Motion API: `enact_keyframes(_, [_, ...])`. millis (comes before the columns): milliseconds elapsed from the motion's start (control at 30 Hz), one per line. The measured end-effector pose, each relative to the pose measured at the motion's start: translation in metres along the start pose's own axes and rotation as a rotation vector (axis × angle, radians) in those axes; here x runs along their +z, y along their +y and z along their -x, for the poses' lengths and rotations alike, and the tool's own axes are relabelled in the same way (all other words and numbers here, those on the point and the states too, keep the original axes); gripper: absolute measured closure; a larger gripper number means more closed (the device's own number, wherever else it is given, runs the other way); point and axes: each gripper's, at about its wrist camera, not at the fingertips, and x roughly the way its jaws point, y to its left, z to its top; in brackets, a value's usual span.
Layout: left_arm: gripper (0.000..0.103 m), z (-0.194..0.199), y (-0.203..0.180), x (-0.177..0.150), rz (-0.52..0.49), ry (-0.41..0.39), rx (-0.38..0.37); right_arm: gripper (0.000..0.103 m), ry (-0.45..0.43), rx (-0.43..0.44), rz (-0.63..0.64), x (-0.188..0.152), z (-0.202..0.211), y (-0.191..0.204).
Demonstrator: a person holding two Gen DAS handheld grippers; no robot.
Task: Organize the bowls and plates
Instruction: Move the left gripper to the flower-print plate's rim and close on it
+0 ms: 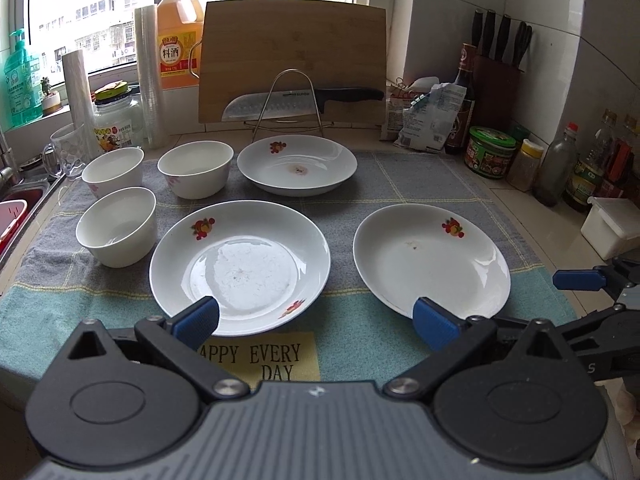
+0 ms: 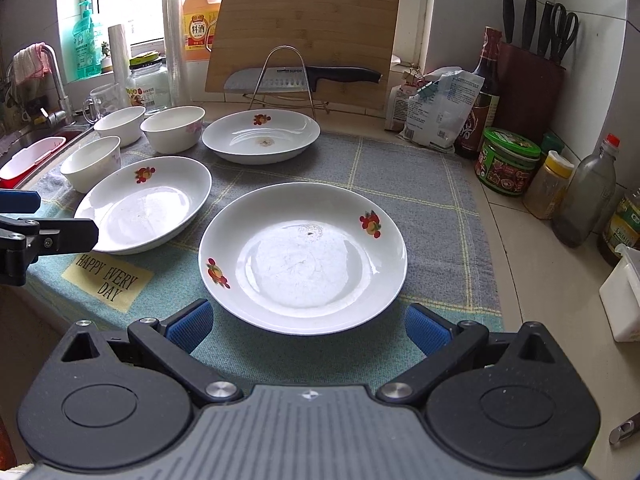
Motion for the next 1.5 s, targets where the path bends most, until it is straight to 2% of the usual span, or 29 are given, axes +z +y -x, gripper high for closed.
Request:
enact_keyframes(200, [0.001,-0.008,-0.009,-0.001,-0.055,0.033,-0.004,0.000,0.025,0.010,0.001,-0.012,-0.010,-0.005])
enact_keyframes(467, [0.001,-0.028,-0.008,0.002,-0.079,0.061,-0.050,0.000,0.079,0.016,-0.018,-0.027,-0.038,-0.007])
enact_keyframes(633, [0.001,-0.044,-0.007,0.009,-0.102,0.059,-0.083,0.000,0.076,0.019,-0.026,-0.033,-0.055,-0.004])
enact_keyframes(800, [0.001,-0.060,-0.007,0.021,-0.142,0.064,-0.103,0.000,0.043,0.003,-0.009,-0.034,-0.069,0.003])
enact_keyframes(1000, [0.001,-0.077,-0.006,0.036,-0.198,0.077,-0.125,0.000,0.000,0.038,0.018,-0.033,-0.072,0.004])
enact_keyframes(1067, [0.001,-0.082,-0.006,0.041,-0.219,0.075,-0.128,0.000,-0.043,0.037,0.016,-0.039,-0.071,0.003])
enact_keyframes(1267, [0.001,-0.101,-0.018,0.057,-0.332,0.104,-0.195,0.000,-0.058,0.021,0.003,-0.038,-0.072,0.004])
enact_keyframes(1367, [0.001,-0.111,-0.027,0.067,-0.374,0.129,-0.250,0.000,-0.097,0.022,0.006,-0.044,-0.070,0.003])
enact_keyframes(1500, [0.001,-0.127,-0.044,0.077,-0.443,0.167,-0.287,0.000,-0.148,0.020,0.005,-0.051,-0.069,0.003])
